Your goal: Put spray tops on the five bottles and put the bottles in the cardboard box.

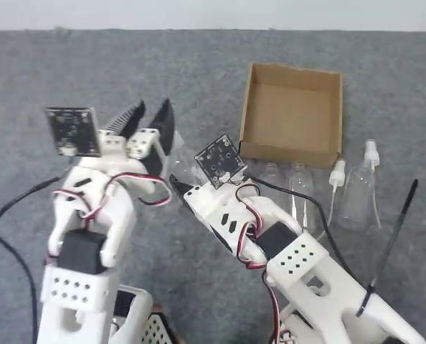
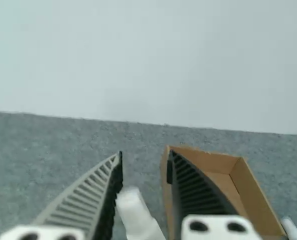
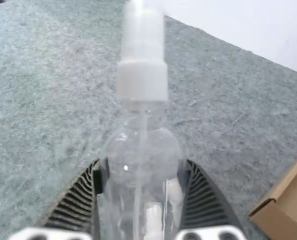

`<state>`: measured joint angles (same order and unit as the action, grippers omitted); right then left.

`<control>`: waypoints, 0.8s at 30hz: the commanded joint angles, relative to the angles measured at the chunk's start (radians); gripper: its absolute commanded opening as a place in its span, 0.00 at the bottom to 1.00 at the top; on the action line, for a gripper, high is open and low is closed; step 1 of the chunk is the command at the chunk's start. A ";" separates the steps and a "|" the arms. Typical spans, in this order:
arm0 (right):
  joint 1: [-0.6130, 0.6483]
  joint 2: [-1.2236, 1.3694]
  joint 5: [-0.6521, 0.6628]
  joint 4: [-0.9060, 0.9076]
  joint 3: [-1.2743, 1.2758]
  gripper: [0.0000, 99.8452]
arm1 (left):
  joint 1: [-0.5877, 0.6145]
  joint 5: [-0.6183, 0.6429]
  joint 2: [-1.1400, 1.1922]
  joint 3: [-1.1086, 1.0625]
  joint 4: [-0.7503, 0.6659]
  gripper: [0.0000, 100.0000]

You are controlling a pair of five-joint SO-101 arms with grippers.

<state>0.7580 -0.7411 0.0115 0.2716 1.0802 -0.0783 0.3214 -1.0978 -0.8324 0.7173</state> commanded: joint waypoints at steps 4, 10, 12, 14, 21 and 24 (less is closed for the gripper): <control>-0.016 -0.050 -0.011 -0.021 -0.002 0.01 | 0.084 -0.037 0.150 0.147 -0.018 0.13; -0.021 -0.050 -0.011 0.019 -0.008 0.01 | 0.104 -0.038 0.365 0.208 -0.014 0.08; -0.021 -0.050 -0.011 0.021 -0.008 0.01 | 0.098 -0.038 0.387 0.194 -0.014 0.07; -0.021 -0.050 -0.011 0.016 -0.008 0.01 | 0.068 -0.038 0.387 0.174 -0.014 0.07; -0.021 -0.050 -0.011 0.019 -0.008 0.01 | -0.052 -0.040 0.341 0.116 0.008 0.06; -0.019 -0.050 -0.011 0.019 -0.008 0.01 | -0.066 -0.040 0.331 0.108 0.006 0.06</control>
<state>0.7503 -0.7396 0.0115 0.2900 1.0894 -0.1304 0.2862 -0.7142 -0.7342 0.7173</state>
